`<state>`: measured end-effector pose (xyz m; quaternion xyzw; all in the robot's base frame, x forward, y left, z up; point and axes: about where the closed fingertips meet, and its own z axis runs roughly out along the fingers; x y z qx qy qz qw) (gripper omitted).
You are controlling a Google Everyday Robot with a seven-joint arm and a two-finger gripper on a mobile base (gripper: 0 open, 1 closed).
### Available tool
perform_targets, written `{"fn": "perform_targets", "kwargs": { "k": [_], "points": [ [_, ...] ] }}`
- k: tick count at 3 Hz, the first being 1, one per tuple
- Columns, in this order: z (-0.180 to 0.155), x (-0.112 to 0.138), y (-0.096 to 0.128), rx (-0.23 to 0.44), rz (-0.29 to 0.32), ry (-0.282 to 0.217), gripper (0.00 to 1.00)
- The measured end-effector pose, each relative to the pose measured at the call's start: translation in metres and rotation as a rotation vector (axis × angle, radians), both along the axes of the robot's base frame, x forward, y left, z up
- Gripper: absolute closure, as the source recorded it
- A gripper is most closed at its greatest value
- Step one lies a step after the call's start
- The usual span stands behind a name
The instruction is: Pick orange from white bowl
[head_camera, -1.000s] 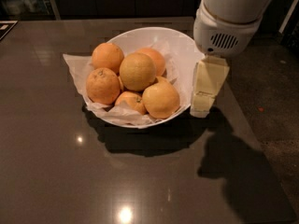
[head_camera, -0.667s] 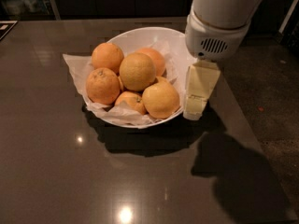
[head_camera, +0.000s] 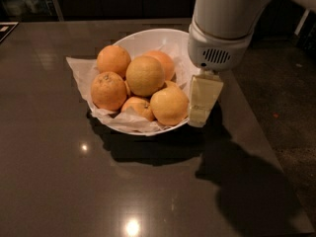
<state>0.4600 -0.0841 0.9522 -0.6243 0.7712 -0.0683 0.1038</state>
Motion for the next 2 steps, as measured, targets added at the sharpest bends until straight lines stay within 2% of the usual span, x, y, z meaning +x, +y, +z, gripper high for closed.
{"fn": "perform_targets", "kwargs": {
  "k": [2],
  "points": [
    [-0.0088, -0.0029, 0.0107, 0.059, 0.03, 0.06, 0.21]
  ]
}}
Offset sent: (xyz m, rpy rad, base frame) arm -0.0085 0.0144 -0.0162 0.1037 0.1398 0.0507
